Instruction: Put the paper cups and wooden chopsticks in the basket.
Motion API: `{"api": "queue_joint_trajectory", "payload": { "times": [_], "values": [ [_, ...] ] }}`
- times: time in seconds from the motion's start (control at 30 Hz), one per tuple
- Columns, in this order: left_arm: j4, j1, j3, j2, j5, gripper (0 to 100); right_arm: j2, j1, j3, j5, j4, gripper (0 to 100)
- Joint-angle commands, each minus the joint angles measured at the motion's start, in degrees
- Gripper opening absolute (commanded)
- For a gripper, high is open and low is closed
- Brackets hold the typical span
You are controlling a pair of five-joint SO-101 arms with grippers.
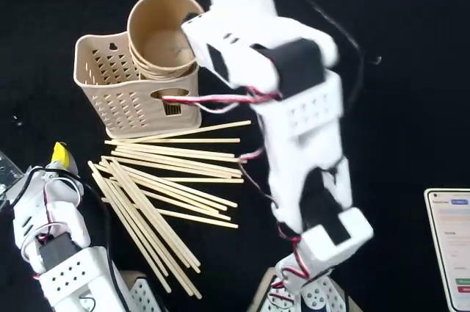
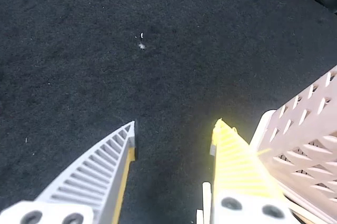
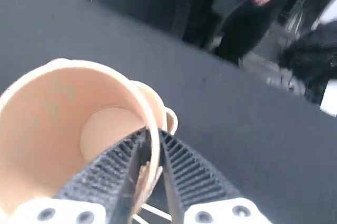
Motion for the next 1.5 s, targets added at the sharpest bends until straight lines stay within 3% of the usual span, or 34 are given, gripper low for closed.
{"api": "queue_joint_trajectory", "payload": {
  "times": [0.0,0.43,0.8,1.07,1.3,1.47],
  "values": [
    [-1.1,0.7,-1.3,-0.8,-0.3,23,1.8,-1.0,0.1,2.9,-1.7,1.1],
    [-1.1,0.7,-1.3,-0.8,-0.3,23,2.6,-2.6,-7.3,2.7,-5.8,1.1],
    [-1.1,0.7,-1.3,-0.8,-0.3,23,12.8,-1.2,-7.4,3.2,-5.5,1.2],
    [-1.1,0.7,-1.3,-0.8,-0.3,23,11.3,-1.4,-11.4,5.9,-0.9,23.6],
    [-1.1,0.7,-1.3,-0.8,-0.3,23,9.0,-2.5,-19.6,5.5,11.9,23.9],
    [-1.1,0.7,-1.3,-0.8,-0.3,23,5.0,-1.5,-14.6,5.5,12.6,23.9]
  ]
}}
